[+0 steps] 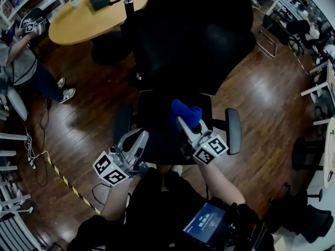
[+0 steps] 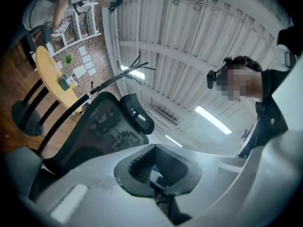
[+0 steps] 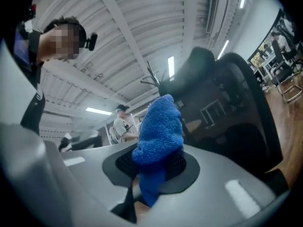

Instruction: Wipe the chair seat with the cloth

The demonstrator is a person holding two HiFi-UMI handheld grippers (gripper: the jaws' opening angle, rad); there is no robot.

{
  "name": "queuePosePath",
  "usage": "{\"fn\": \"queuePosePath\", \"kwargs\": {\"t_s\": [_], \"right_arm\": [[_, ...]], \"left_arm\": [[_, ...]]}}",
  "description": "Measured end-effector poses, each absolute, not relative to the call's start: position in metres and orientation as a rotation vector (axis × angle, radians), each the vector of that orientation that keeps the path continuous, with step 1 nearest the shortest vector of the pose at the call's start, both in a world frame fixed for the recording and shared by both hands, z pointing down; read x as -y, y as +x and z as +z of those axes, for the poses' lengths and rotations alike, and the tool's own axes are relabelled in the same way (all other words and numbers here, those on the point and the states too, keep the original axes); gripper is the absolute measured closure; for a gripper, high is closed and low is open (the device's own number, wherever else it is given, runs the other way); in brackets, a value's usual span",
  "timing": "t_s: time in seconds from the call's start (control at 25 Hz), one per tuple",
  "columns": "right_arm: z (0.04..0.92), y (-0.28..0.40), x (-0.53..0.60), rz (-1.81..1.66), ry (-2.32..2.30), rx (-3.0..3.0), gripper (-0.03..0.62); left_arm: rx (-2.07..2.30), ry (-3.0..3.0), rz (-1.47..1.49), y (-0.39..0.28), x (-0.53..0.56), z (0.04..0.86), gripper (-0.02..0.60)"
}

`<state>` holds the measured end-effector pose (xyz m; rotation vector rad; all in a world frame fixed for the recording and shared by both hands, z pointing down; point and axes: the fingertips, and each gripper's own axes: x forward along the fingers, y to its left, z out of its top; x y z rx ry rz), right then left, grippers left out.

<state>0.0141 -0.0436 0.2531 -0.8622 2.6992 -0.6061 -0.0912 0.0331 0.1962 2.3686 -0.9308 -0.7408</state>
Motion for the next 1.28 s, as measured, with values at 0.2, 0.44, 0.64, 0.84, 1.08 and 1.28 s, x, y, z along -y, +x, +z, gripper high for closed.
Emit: {"fn": "queuePosePath", "kwargs": {"t_s": [0.2,0.44,0.64,0.84,1.08,1.28], "right_arm": [[0.419,-0.062,0.131,-0.763,-0.979,-2.822,0.512],[0.581,-0.128,0.204,-0.944,-1.146,-3.061,0.511],[0.631,-0.157,0.227,-1.030,-1.173,-3.145,0.511],[0.647,-0.161,0.229,-0.951,-1.205,-3.251,0.511],[0.663,-0.054,0.248,-1.018,-1.612,-3.106,0.511],[0.663,0.127,0.252,-1.026,-2.157,-2.864,0.512]], "left_arm": [[0.917,2.290,-0.704,-0.096,0.000,0.283,0.591],[0.894,2.242,-0.728,-0.101,0.025,0.348,0.591],[0.900,2.251,-0.684,-0.100,0.030,0.367,0.591],[0.907,2.243,-0.691,-0.104,0.028,0.368,0.591],[0.916,2.259,-0.664,-0.108,0.028,0.371,0.591],[0.928,2.249,-0.653,-0.108,0.027,0.370,0.591]]}}
